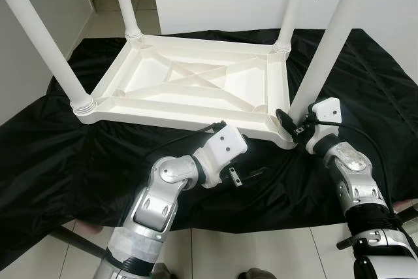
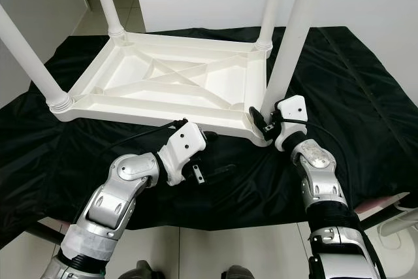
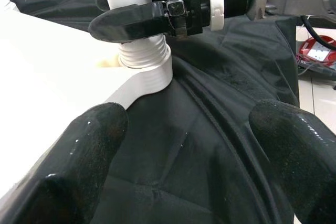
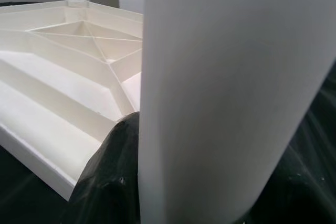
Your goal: Building children table
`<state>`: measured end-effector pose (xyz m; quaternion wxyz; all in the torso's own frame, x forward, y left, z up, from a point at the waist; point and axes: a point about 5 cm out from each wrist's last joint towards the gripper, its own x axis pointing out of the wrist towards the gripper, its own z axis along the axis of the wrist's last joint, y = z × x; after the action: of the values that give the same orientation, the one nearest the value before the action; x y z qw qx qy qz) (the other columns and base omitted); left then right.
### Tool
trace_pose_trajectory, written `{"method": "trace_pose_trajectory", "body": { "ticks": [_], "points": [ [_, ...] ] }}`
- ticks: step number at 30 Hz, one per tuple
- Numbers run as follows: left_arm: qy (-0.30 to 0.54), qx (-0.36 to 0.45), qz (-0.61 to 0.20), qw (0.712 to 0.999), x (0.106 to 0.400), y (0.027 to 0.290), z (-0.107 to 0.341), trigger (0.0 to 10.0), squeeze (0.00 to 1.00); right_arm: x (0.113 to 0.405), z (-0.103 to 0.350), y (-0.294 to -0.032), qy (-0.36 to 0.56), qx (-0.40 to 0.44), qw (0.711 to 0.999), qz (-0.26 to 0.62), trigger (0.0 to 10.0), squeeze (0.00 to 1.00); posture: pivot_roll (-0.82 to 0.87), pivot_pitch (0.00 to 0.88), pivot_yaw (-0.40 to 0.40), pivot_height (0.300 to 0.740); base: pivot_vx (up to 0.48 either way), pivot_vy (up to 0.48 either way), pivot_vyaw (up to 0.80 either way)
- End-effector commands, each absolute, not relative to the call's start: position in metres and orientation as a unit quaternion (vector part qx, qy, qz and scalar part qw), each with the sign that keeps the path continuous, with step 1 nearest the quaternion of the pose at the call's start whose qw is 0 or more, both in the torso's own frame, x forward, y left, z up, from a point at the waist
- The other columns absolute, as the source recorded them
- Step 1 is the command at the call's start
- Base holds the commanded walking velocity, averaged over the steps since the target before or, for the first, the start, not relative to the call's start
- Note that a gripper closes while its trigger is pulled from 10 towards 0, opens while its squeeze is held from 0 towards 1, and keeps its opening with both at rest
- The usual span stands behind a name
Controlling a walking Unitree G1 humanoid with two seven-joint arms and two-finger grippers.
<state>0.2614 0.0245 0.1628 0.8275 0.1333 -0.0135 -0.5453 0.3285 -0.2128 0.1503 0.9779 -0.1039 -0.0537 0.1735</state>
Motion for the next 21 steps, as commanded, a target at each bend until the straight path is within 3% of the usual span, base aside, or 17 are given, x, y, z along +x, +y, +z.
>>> {"method": "trace_pose_trajectory", "body": {
  "ticks": [1,10,21],
  "points": [
    [-0.022,0.136,-0.437,0.889,0.273,0.032,0.163,10.0,0.00,0.327,0.141,-0.211,-0.029,-0.093,0.982,0.162,10.0,0.00,-0.12,0.000,0.039,0.740,0.000,0.000,0.00],
    [-0.014,0.124,-0.392,0.912,0.282,0.039,0.163,10.0,0.00,0.315,0.144,-0.187,-0.024,-0.027,0.999,-0.038,10.0,0.00,-0.12,0.000,0.022,0.740,0.000,0.000,0.00],
    [-0.013,0.123,-0.378,0.917,0.287,0.040,0.165,10.0,0.00,0.303,0.133,-0.170,0.004,0.028,0.986,-0.162,10.0,0.00,-0.11,0.000,0.032,0.740,0.000,0.000,0.00]
  ]
}}
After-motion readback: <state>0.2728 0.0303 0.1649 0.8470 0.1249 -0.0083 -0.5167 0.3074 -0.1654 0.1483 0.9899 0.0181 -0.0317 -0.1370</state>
